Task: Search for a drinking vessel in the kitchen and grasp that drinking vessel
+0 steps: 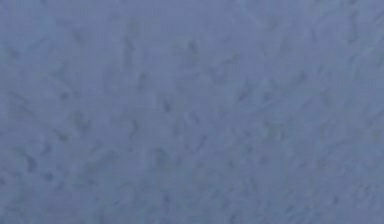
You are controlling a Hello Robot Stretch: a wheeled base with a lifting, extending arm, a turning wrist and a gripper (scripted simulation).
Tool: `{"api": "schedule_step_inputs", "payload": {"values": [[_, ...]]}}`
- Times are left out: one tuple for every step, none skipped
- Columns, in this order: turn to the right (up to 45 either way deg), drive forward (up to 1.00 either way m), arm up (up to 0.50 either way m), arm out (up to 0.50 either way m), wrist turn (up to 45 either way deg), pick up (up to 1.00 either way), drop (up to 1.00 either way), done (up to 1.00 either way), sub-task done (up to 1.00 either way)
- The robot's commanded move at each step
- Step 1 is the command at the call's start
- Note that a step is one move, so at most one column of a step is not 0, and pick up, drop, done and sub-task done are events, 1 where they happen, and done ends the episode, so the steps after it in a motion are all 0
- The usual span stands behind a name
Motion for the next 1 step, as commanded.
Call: {"api": "schedule_step_inputs", "payload": {"values": [[-45.0,0.0,0.0,0.0,0.0,0.0,0.0,0.0,0.0]]}}
